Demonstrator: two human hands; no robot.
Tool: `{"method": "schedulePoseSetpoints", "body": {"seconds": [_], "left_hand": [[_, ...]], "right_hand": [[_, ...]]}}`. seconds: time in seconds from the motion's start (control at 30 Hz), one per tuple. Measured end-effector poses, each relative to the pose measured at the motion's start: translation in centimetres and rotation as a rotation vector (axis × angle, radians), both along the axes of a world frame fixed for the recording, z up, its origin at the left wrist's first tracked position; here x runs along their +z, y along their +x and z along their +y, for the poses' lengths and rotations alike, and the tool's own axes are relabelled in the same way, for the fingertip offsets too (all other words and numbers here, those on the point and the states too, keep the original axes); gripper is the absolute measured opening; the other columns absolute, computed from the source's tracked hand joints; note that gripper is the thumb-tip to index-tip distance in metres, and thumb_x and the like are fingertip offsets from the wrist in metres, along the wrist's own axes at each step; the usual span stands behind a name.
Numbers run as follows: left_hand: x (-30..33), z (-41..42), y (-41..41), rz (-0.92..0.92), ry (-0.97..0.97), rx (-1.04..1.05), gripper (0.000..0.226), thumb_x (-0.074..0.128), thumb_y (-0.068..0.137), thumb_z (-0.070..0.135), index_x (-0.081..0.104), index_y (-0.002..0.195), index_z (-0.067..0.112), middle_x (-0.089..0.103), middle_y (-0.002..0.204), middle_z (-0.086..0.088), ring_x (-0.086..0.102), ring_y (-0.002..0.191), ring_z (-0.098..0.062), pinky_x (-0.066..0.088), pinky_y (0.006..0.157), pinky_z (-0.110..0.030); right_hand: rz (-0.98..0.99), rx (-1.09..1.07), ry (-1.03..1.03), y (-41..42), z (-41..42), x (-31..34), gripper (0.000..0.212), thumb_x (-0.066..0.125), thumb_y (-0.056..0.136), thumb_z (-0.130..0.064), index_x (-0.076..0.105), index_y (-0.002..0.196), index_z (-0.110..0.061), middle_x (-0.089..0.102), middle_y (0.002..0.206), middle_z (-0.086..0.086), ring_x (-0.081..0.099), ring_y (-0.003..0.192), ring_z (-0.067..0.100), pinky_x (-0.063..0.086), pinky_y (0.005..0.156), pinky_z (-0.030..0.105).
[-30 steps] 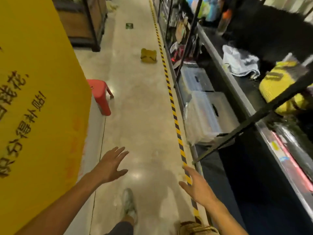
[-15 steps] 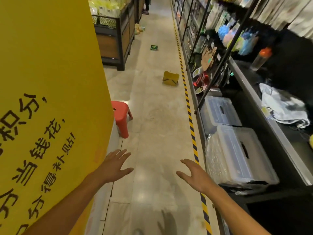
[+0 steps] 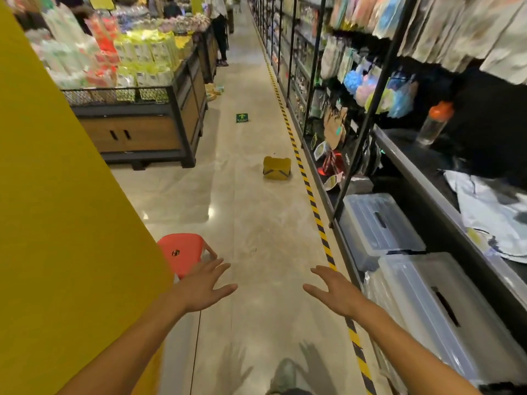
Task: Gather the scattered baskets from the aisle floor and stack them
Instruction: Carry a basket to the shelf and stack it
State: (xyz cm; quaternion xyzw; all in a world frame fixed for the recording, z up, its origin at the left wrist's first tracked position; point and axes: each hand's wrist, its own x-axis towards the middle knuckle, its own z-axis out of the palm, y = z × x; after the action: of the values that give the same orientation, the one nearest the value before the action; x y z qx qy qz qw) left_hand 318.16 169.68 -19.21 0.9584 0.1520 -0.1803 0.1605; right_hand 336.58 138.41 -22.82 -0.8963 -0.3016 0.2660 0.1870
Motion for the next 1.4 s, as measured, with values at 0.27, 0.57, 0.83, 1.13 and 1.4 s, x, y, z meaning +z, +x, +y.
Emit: {"method": "schedulePoseSetpoints", "body": {"seconds": [0.27,0.57,0.83,1.13,1.4], "left_hand": [[3.7,8.3,15.5,0.022,0.034,0.059,0.076,0.032,0.099,0.071,0.021,0.162,0.030,0.010,0.171,0.004,0.005,0.158,-0.021,0.009,0.127,-0.042],[-0.3,18.7,31.9,0.058,0.021,0.014,0.079,0.033,0.098,0.071,0.016,0.163,0.030,0.007,0.171,0.001,0.005,0.158,-0.023,0.007,0.127,-0.039],[-0.9,31.2,49.1,0.036,-0.039,-0.029,0.084,0.031,0.095,0.076,0.014,0.163,0.030,0.006,0.171,0.003,0.005,0.157,-0.022,0.007,0.128,-0.040],[-0.3,40.8,66.6,0.026,-0.025,-0.116,0.081,0.036,0.098,0.070,0.015,0.163,0.028,0.009,0.171,0.001,0.009,0.157,-0.021,0.010,0.127,-0.036],[-2.0,46.2,83.1,0.081,0.011,-0.107,0.080,0.037,0.099,0.068,0.014,0.163,0.026,0.008,0.171,0.000,0.008,0.157,-0.021,0.009,0.126,-0.036]], "right_hand": [[-0.013,0.047,0.043,17.3,10.0,3.4,0.076,0.045,0.095,-0.070,0.034,0.157,-0.026,0.030,0.165,-0.005,0.026,0.151,0.016,0.025,0.121,0.033],[0.003,0.029,0.023,32.3,19.1,1.6,0.080,0.046,0.092,-0.073,0.032,0.157,-0.029,0.029,0.165,-0.005,0.026,0.152,0.016,0.025,0.121,0.035],[0.004,-0.070,-0.031,46.6,28.9,2.9,0.081,0.050,0.092,-0.072,0.031,0.157,-0.027,0.031,0.164,-0.005,0.031,0.149,0.016,0.029,0.122,0.037],[0.011,-0.179,0.004,61.1,37.3,3.1,0.079,0.056,0.093,-0.065,0.032,0.157,-0.025,0.034,0.162,-0.005,0.032,0.148,0.016,0.031,0.119,0.034],[0.067,-0.195,0.026,79.7,43.2,-0.3,0.083,0.060,0.091,-0.065,0.030,0.158,-0.026,0.035,0.161,-0.004,0.040,0.143,0.016,0.035,0.112,0.030]]}}
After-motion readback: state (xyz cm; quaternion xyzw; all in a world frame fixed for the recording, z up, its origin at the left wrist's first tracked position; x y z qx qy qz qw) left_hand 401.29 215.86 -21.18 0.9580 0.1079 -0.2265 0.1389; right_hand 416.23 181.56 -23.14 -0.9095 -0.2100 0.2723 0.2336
